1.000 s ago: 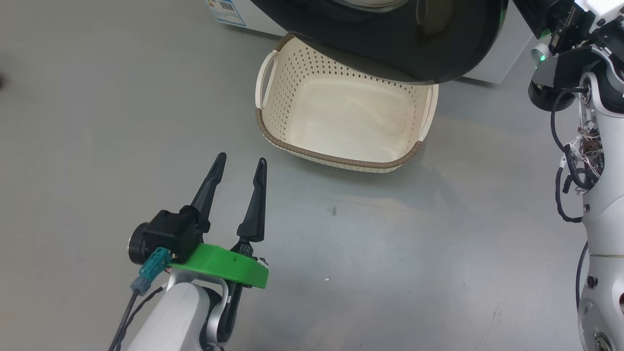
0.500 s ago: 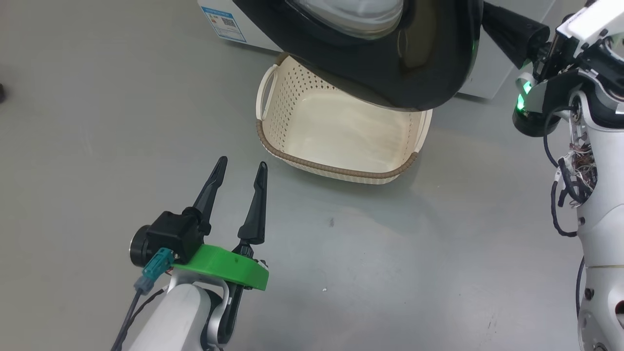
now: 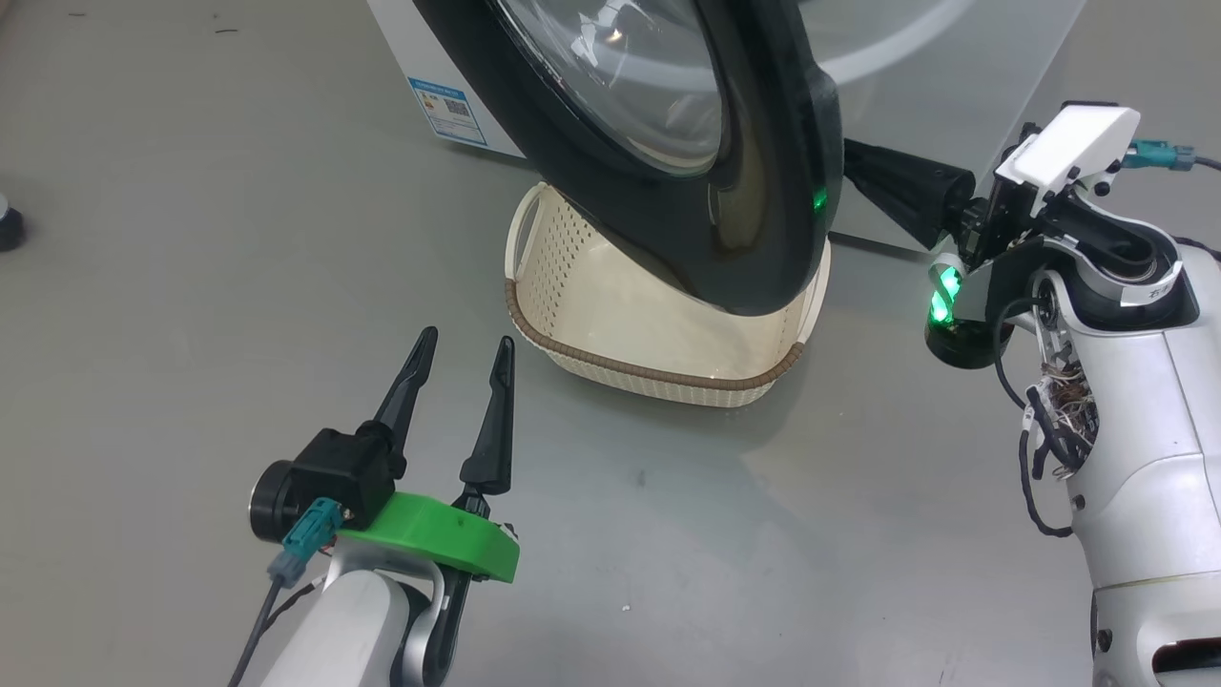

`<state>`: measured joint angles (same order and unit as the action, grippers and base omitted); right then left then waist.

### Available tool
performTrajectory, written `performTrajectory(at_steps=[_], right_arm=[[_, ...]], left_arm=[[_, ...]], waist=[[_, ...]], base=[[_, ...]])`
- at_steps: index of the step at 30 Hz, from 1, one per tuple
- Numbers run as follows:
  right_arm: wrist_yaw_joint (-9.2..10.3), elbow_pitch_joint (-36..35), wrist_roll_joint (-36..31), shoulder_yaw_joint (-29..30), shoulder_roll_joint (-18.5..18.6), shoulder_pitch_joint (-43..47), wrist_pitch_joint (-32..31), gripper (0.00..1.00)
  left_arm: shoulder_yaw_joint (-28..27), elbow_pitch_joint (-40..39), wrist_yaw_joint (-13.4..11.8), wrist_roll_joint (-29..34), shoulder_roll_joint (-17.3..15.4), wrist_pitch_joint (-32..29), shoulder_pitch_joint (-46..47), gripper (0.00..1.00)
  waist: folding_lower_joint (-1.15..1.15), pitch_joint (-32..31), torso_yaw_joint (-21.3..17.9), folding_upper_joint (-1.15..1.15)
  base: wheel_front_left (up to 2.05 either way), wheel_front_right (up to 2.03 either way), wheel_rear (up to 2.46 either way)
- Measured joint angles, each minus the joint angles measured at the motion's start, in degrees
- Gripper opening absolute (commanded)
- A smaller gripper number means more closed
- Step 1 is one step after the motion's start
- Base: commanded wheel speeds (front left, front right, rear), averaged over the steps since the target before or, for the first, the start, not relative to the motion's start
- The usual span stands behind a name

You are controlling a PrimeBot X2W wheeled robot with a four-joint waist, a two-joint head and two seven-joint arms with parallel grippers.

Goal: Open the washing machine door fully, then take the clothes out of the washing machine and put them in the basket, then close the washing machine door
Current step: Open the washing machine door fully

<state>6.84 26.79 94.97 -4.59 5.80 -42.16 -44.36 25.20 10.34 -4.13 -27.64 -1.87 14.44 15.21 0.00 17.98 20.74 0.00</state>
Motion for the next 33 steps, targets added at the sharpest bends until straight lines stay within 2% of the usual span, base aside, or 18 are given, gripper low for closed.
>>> performTrajectory(at_steps=[22,33], right_arm=[[0.4,-1.32,4.56,-6.08,-1.57,3.99,-2.59,0.0],[0.41,-2.41,9.88,-12.45,-1.67,5.67,-3.26,0.0]], left_arm=[[-1.0,-0.14,-0.18,0.75,-0.02,0.0,-1.96,1.0],[-1.13,-0.27,-0.18,1.02,-0.02,0.0,-2.29,1.0]], waist=[[0.0,-1.76,0.83,0.0],[0.0,-2.11,1.41,0.0]], base=[[0.0,0.0,0.0],[0.0,0.0,0.0]])
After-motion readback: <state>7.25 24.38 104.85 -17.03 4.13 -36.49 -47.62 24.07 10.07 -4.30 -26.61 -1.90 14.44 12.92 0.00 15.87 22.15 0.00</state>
